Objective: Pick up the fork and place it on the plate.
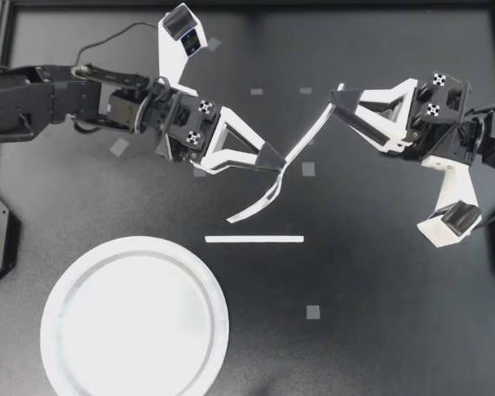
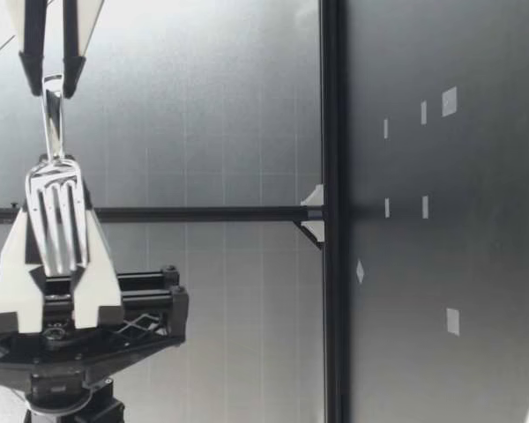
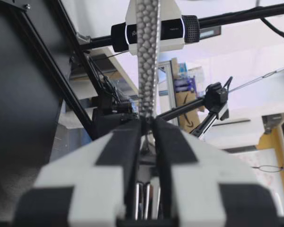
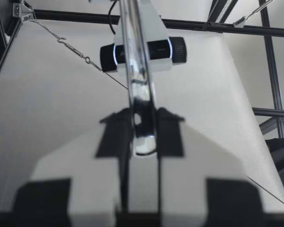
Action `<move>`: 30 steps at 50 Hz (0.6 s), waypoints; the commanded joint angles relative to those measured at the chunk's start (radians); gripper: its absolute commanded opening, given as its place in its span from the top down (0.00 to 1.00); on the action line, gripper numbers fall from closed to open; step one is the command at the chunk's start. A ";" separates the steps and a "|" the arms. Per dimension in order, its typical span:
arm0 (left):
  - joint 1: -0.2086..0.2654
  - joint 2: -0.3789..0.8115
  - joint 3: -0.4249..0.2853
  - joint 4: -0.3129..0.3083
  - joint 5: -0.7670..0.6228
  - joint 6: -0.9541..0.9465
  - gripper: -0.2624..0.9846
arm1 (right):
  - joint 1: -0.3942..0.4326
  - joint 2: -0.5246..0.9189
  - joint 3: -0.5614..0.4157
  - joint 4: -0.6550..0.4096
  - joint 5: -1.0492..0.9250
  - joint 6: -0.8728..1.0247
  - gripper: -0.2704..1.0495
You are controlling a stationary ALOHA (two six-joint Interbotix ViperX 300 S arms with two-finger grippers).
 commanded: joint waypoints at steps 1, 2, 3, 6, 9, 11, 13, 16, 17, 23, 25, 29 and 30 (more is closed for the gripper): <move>0.002 -0.011 -0.026 -0.002 0.006 0.020 0.69 | 0.005 -0.003 -0.011 0.002 -0.011 0.005 0.78; 0.002 -0.012 -0.028 -0.002 0.006 0.028 0.69 | 0.006 -0.002 -0.011 0.003 -0.009 0.005 0.78; 0.002 -0.012 -0.028 -0.002 0.006 0.035 0.69 | 0.006 -0.002 -0.009 0.002 -0.011 0.005 0.78; 0.002 -0.015 -0.031 -0.002 0.006 0.063 0.66 | 0.009 -0.002 -0.009 0.003 -0.011 0.005 0.78; 0.002 -0.017 -0.037 -0.002 0.006 0.084 0.63 | 0.011 -0.002 -0.011 0.002 -0.011 0.006 0.78; 0.002 -0.018 -0.043 -0.003 0.006 0.098 0.59 | 0.012 0.000 -0.011 0.003 -0.011 0.006 0.78; 0.002 -0.018 -0.046 -0.002 0.006 0.109 0.55 | 0.014 0.000 -0.011 0.003 -0.011 0.006 0.78; 0.002 -0.017 -0.052 -0.002 0.006 0.130 0.45 | 0.015 -0.002 -0.009 0.003 -0.011 0.006 0.78; 0.002 -0.017 -0.054 -0.002 0.006 0.135 0.42 | 0.015 -0.002 -0.008 0.003 -0.011 0.006 0.78; 0.002 -0.009 -0.058 -0.003 0.006 0.141 0.22 | 0.018 -0.002 -0.006 0.005 -0.011 0.008 0.78; 0.002 -0.008 -0.058 -0.003 0.006 0.143 0.17 | 0.018 -0.002 -0.005 0.006 -0.011 0.011 0.78; 0.003 -0.006 -0.055 0.002 0.000 0.160 0.16 | 0.021 -0.003 -0.003 0.006 -0.011 0.038 0.78; 0.008 -0.008 -0.054 0.006 -0.002 0.167 0.16 | 0.031 -0.005 -0.003 0.006 -0.008 0.055 0.78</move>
